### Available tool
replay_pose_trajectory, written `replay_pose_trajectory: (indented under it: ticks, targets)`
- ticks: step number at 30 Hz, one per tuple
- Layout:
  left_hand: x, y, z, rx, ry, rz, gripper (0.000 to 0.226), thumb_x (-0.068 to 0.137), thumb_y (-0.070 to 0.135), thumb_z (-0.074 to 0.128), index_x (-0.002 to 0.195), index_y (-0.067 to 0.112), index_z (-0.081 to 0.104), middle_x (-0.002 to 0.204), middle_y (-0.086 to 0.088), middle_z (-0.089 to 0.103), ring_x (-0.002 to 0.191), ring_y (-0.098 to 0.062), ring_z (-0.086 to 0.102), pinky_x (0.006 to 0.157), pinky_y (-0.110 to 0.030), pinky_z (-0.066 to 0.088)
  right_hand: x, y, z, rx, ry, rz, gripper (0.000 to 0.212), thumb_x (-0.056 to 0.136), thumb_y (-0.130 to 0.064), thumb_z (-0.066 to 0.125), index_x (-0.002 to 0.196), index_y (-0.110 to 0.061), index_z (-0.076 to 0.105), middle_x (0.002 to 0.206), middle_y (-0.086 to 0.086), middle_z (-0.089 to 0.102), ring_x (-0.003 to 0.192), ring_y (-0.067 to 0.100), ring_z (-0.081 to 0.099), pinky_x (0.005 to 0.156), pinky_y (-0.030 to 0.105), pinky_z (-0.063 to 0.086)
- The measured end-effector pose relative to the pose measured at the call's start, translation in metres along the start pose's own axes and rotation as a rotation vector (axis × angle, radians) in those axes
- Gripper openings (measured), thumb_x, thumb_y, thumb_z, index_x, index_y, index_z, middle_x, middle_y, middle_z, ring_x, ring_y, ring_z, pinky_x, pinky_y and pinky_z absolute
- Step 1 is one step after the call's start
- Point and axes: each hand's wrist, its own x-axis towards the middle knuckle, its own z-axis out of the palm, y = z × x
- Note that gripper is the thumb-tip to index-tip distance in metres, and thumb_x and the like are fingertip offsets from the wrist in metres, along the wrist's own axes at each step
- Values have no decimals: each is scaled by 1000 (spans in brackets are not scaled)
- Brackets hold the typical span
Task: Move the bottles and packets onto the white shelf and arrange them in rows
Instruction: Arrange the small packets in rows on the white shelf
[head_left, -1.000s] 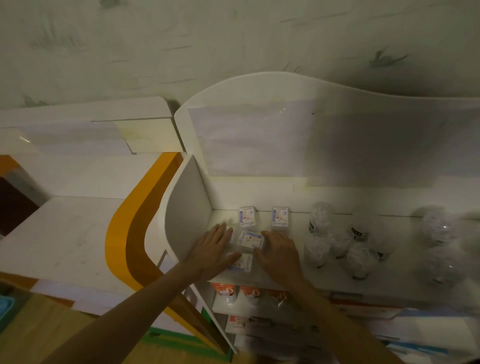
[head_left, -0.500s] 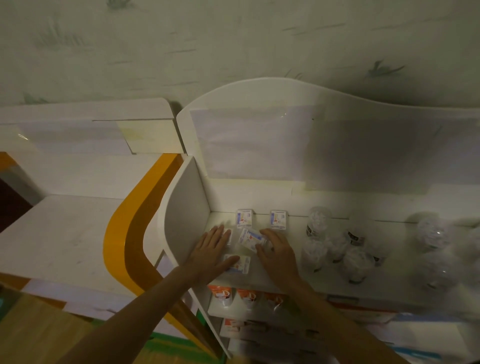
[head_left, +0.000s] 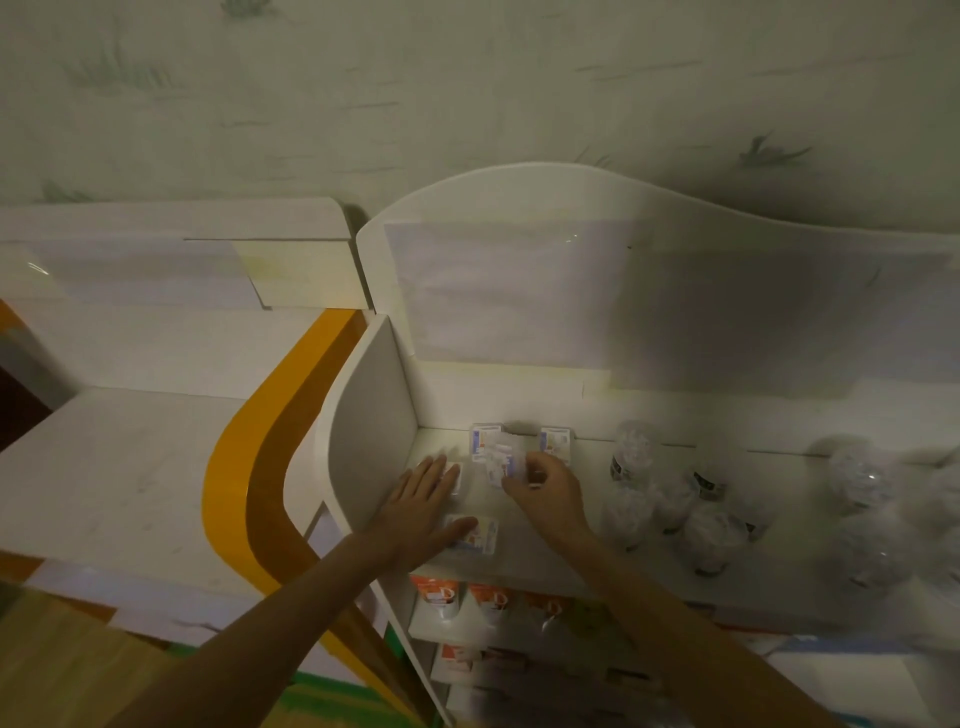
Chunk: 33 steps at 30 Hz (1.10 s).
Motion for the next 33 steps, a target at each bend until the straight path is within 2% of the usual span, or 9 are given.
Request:
replay_pose_trajectory:
  ticks: [4,7,9,11,14,16,19,26,33]
  targets:
    - [0,0,-1,-23,-11,-7,98,83,86,12,158,26,-9,164,0,-18,150,-18,-20,120,-40,-11,-4,9,2,-10,50,100,30,85,-26,76,107,-14,59,102,-2,68,90,14,67,57,11,49]
    - [1,2,-1,-17,-6,-13,94,87,82,18,158,27,-9,164,1,-19,150,-18,-20,118,-37,-12,-11,10,1,-32,65,91,70,82,-30,79,139,-18,42,118,-2,63,98,15,65,69,15,52]
    - [1,1,0,-15,-2,-15,90,91,78,23,158,27,-9,164,1,-18,150,-17,-20,117,-37,-13,-15,10,1,-129,68,47,84,83,-40,74,151,-23,29,122,-6,61,103,14,63,79,28,55]
    - [1,0,-1,-19,-2,-10,89,93,76,25,158,26,-9,164,1,-18,150,-17,-20,117,-37,-13,-17,7,1,-300,74,17,73,85,-49,67,147,-25,37,130,-6,56,113,16,59,83,30,52]
    - [0,0,-1,-28,4,-1,88,93,76,26,158,27,-9,164,2,-18,150,-17,-20,118,-38,-12,-20,11,2,-601,75,-100,53,82,-64,59,117,-24,59,118,-6,53,107,13,54,71,20,43]
    - [-1,1,-2,-28,6,-1,88,94,75,27,158,27,-9,164,2,-18,150,-17,-20,118,-38,-13,-23,24,3,-713,83,-151,52,84,-70,51,103,-23,64,111,-6,51,98,11,49,72,22,45]
    - [-1,0,-1,-27,10,5,87,94,75,26,158,26,-9,164,2,-19,149,-17,-21,121,-41,-10,-26,43,4,-946,107,-286,55,93,-68,31,99,-25,65,105,-6,55,93,11,45,74,21,40]
    - [-1,-1,3,-21,36,9,87,94,76,24,158,27,-7,165,0,-14,150,-17,-19,122,-44,-8,-28,44,9,-789,122,-334,49,96,-59,42,120,-20,60,114,-3,63,99,12,56,86,26,43]
    - [-5,3,5,-3,81,-2,82,90,79,17,158,36,1,166,-5,-1,152,-26,-9,120,-47,-4,-31,43,7,-847,131,-396,41,95,-58,40,104,-24,60,98,-6,62,87,10,53,79,22,36]
